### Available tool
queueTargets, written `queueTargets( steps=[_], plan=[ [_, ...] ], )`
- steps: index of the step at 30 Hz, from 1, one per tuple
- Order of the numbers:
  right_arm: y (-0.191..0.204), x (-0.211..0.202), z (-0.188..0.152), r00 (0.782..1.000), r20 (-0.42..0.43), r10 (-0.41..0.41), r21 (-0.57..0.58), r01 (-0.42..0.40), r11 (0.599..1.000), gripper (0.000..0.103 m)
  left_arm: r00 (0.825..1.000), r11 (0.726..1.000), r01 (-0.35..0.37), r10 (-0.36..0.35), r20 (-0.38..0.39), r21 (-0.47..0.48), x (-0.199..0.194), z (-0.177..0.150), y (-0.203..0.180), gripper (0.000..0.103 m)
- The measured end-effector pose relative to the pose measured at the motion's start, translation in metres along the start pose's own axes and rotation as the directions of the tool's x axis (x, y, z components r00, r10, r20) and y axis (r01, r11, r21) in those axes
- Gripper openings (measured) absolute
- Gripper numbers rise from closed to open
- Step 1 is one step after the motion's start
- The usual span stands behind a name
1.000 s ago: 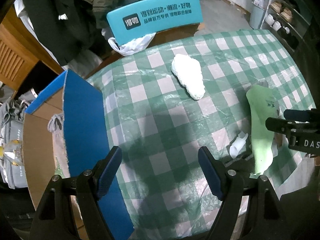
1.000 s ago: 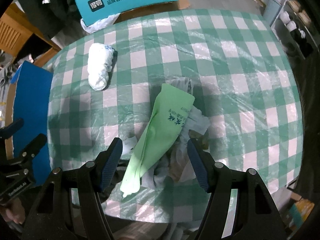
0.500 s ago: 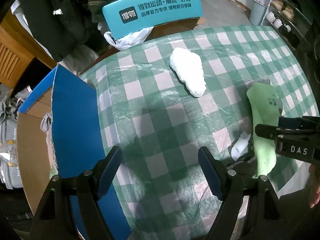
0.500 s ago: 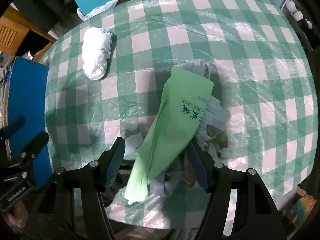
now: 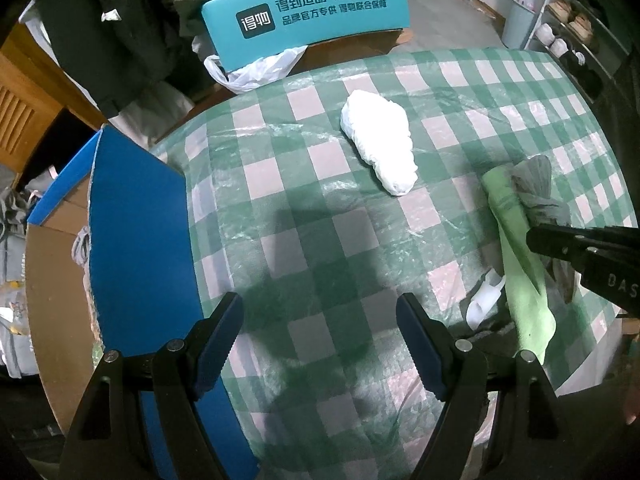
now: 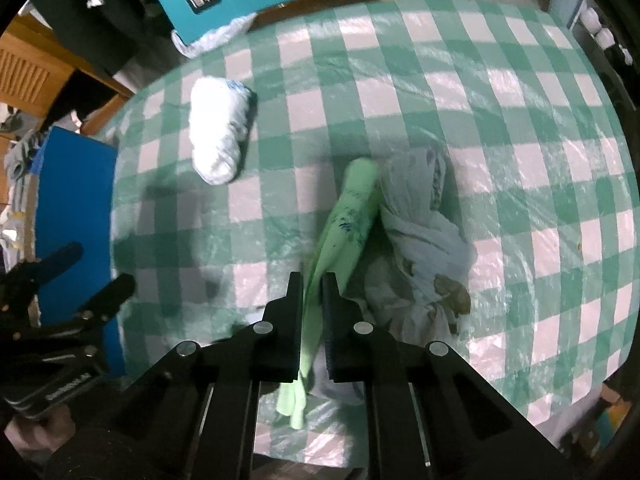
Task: Organize soft objects
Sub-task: 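Close the right tool on the light-green packet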
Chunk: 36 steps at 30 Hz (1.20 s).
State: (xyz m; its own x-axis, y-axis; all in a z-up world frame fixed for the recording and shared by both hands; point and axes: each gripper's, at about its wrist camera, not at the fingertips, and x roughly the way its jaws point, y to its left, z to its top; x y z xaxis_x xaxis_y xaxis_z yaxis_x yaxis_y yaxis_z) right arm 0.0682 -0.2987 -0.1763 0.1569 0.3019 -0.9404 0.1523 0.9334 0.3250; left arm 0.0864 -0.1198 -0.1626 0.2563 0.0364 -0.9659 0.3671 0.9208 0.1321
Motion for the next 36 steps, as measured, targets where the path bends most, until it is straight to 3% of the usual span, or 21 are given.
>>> queueTargets(
  steps=[7,9,11,15,30,31,33,36],
  plan=[
    [0.003,0.001,0.010,1.000,-0.009,0.010,0.001,-0.010,1.000,0.011,1.000,1.000,0.001,-0.001,-0.014,0.000,0.005,0.002,-0.002,0.080],
    [0.003,0.005,0.010,0.999,-0.024,-0.023,-0.004,0.023,1.000,0.036,1.000,1.000,0.003,-0.003,-0.017,0.000,0.006,0.003,-0.003,0.080],
    [0.004,0.008,0.008,0.999,-0.032,-0.040,-0.009,0.039,0.999,0.049,1.000,1.000,0.006,-0.006,-0.018,-0.001,0.007,0.004,-0.003,0.080],
    [0.004,0.014,0.010,0.998,-0.037,-0.060,-0.011,0.060,0.998,0.055,1.000,1.000,0.011,-0.011,-0.018,0.000,0.008,0.006,-0.005,0.080],
    [0.008,0.044,0.017,0.993,-0.095,-0.071,-0.029,0.068,0.997,0.055,0.999,1.000,0.018,-0.019,-0.037,-0.014,0.020,0.011,-0.002,0.080],
    [0.009,0.044,0.017,0.993,-0.096,-0.070,-0.033,0.067,0.997,0.053,0.999,1.000,0.020,-0.020,-0.039,-0.015,0.021,0.011,-0.003,0.080],
    [0.010,0.047,0.019,0.993,-0.097,-0.072,-0.045,0.068,0.997,0.033,0.999,1.000,0.021,-0.022,-0.042,-0.015,0.023,0.012,-0.003,0.080],
    [0.011,0.051,0.018,0.992,-0.108,-0.070,-0.049,0.065,0.997,0.019,0.998,0.999,0.033,-0.034,-0.050,-0.020,0.026,0.014,-0.002,0.080]
  ],
)
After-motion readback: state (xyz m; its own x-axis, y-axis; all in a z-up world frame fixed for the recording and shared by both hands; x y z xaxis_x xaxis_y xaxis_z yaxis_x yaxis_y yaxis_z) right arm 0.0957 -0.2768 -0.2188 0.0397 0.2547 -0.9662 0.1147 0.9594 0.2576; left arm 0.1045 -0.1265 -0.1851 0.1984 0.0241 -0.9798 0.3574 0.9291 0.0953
